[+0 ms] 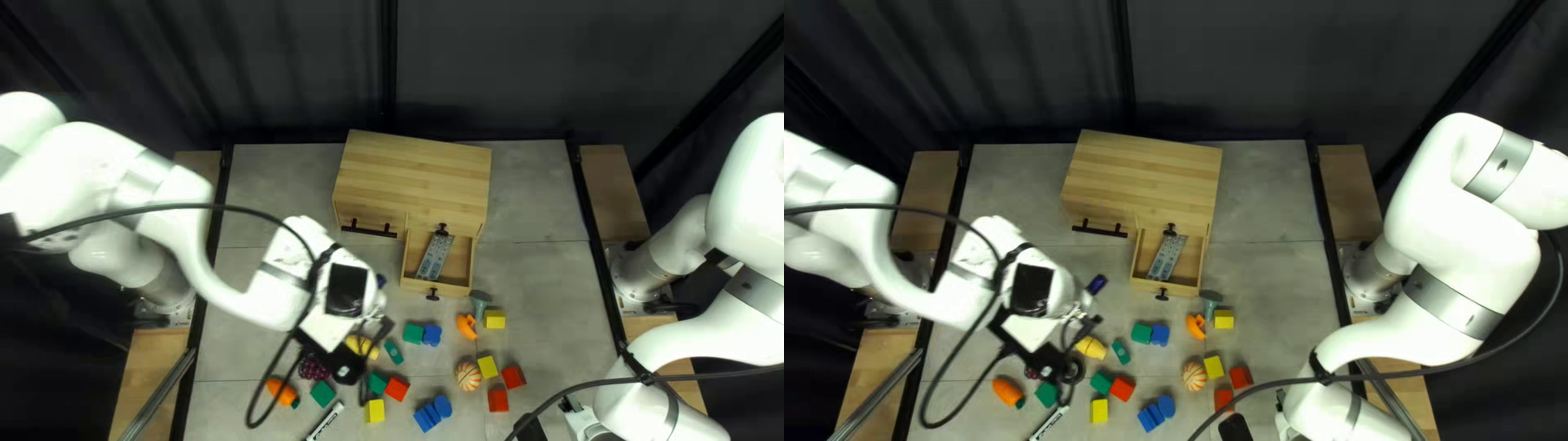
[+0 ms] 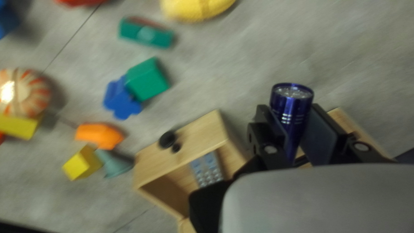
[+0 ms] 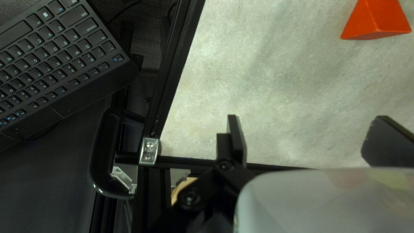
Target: Open drawers and place objects into drawer and close
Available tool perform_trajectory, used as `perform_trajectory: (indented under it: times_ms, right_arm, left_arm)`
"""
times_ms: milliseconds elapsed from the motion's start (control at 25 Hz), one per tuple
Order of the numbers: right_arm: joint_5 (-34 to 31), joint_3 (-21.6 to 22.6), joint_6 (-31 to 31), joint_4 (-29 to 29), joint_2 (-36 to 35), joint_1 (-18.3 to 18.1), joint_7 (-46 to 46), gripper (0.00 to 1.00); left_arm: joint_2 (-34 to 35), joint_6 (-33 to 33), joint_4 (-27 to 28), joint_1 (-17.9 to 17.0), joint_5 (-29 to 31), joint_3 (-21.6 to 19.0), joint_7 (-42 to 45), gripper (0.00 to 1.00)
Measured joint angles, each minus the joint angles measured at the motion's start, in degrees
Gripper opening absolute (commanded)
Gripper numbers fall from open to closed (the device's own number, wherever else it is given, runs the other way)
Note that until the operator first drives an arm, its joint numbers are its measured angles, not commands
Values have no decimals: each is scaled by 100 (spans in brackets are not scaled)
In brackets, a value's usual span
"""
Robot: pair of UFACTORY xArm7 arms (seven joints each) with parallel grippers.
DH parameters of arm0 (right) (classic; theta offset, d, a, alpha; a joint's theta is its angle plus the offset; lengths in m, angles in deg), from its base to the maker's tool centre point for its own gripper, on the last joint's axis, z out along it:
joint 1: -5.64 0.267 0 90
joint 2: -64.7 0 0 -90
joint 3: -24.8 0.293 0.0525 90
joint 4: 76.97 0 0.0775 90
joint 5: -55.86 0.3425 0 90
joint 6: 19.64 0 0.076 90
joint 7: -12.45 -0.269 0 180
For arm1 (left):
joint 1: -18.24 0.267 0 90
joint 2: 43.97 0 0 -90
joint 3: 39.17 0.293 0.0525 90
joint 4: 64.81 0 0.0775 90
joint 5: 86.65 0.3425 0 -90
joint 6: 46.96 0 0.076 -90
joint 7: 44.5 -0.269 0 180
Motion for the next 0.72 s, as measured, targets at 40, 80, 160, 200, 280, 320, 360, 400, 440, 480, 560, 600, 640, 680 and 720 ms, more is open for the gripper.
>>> perform_trajectory:
  times_ms: [40,80,160,200,280,320,360,400,440,480,560,600,640,680,720]
  right_arm:
    - [0,0,0,0,0,0,0,100]
    - [0,0,0,0,0,0,0,100]
    - [0,0,0,0,0,0,0,100]
    - [0,0,0,0,0,0,0,100]
    - [0,0,0,0,0,0,0,100]
    - [0,0,0,0,0,0,0,100]
    - [0,0,0,0,0,0,0,100]
    - [0,0,0,0,0,0,0,100]
    - [0,0,0,0,0,0,0,100]
    - [0,0,0,0,0,0,0,100]
    - [0,0,0,0,0,0,0,100]
    - [0,0,0,0,0,0,0,100]
    - [0,0,0,0,0,0,0,100]
    - [0,0,0,0,0,0,0,100]
    - [0,0,0,0,0,0,0,100]
  left_arm:
    - [-71,58,56,12,5,21,50,0]
    - [-140,139,106,28,12,52,128,0]
    - [-228,268,152,55,30,108,291,0]
    - [-258,330,164,68,42,137,374,0]
    - [-301,450,173,88,83,194,545,0]
    - [-318,508,177,97,110,223,625,0]
    - [-334,553,179,106,133,249,691,0]
    - [-353,601,181,116,157,280,770,0]
    - [-370,636,180,127,171,303,825,0]
    - [-386,679,171,142,181,331,892,0]
    - [-404,773,125,169,196,378,1000,0]
    - [-414,828,96,182,211,403,1062,0]
    - [-428,874,77,192,230,427,1119,0]
    - [-453,929,64,200,258,457,1189,0]
    - [-486,970,68,206,288,485,1250,0]
